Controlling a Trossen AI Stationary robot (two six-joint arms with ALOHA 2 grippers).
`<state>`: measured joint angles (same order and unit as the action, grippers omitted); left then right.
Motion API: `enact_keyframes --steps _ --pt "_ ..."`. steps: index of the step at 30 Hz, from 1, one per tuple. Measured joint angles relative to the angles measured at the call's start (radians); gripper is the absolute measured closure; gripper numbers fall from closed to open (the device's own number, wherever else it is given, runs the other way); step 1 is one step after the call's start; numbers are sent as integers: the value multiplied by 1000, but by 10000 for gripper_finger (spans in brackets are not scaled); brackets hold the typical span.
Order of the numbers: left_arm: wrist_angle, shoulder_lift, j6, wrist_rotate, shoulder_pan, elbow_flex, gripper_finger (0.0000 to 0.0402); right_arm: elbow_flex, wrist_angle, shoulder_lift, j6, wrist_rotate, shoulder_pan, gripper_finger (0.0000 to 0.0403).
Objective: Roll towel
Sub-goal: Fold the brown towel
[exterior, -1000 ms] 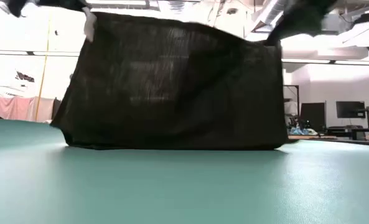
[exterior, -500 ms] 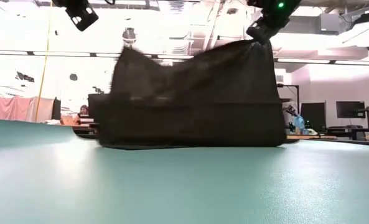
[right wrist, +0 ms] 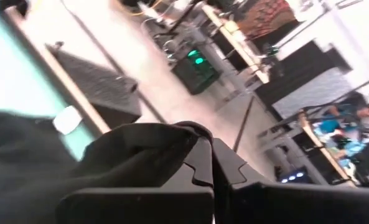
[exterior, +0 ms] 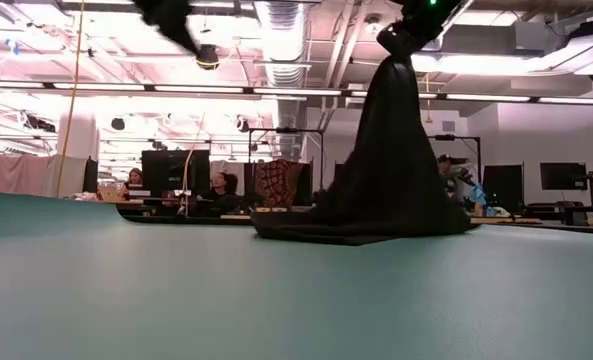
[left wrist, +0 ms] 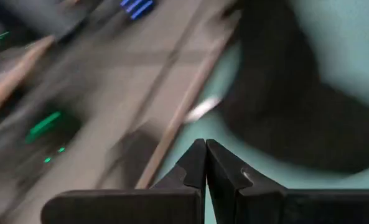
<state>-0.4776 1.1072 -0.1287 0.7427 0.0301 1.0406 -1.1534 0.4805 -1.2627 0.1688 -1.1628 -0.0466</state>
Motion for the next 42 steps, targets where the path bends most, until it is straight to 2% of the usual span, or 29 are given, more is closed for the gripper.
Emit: enact_keyframes --steps 2,4,6,10,12,16,19,24,26,30,32,36,39,42 --pt "216 6 -88 -170 -36 -60 401 0 87 -2 -96 22 33 398" --pt "356 9 -151 -241 -76 -118 397 1 181 -2 -213 56 75 398" --pt "448 27 -187 -298 -127 -178 388 1 275 -1 -349 88 129 398" --pt "550 90 -163 -575 -244 -277 355 1 396 -2 -526 168 266 398" --pt "617 142 -148 -667 -284 -315 335 15 396 -4 -570 228 349 398" --pt "730 260 -155 -721 -312 -330 299 47 394 -21 -654 351 510 398" --pt "850 342 -178 -733 -312 -329 281 77 396 -55 -775 424 615 398" --pt "1010 442 -275 -736 -323 -328 268 99 407 -160 -937 439 739 398" --pt "1022 483 -308 -770 -335 -288 268 99 401 -209 -962 443 767 398" --pt "989 571 -418 -901 -351 -180 267 99 397 -285 -993 488 790 398" --pt "905 611 -521 -900 -351 -111 267 99 392 -317 -1000 511 791 398" --pt "644 696 -757 -834 -362 57 267 99 391 -362 -1019 525 791 398" --pt "509 760 -912 -805 -393 144 267 98 383 -381 -1018 554 791 398" --pt "479 819 -1036 -799 -436 203 267 98 372 -382 -1018 565 791 398"
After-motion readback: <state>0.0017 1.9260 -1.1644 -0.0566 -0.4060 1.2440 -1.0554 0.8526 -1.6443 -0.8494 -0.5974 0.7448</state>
